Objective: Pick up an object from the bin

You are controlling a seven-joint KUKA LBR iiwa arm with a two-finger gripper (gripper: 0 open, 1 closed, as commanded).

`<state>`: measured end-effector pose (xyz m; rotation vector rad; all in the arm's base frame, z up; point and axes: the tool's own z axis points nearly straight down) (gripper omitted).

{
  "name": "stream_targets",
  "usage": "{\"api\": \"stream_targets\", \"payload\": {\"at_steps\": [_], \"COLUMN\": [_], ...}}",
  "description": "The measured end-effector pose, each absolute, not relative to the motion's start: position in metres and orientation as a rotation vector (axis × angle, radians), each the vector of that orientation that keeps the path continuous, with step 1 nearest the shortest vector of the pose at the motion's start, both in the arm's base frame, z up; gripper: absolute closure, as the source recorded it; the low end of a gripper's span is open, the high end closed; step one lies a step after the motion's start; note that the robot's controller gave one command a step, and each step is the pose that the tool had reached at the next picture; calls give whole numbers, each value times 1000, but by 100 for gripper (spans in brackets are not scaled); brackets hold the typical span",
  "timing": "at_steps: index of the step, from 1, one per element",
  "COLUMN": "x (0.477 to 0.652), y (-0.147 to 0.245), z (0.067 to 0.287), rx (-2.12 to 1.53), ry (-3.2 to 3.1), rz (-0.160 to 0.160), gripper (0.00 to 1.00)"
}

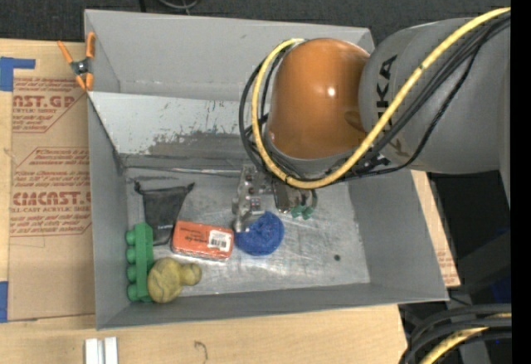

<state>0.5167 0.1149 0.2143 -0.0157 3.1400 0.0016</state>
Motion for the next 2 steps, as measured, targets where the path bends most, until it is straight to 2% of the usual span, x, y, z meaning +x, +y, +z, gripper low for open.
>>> {"api": "stream_targets", "payload": {"at_steps": [1, 2], "x": [498, 498], "y": [161, 161], "z": [140, 140], "rx": [109, 110], "ry": [3140, 3140], "rz": [1, 1], "gripper": [0, 0]}}
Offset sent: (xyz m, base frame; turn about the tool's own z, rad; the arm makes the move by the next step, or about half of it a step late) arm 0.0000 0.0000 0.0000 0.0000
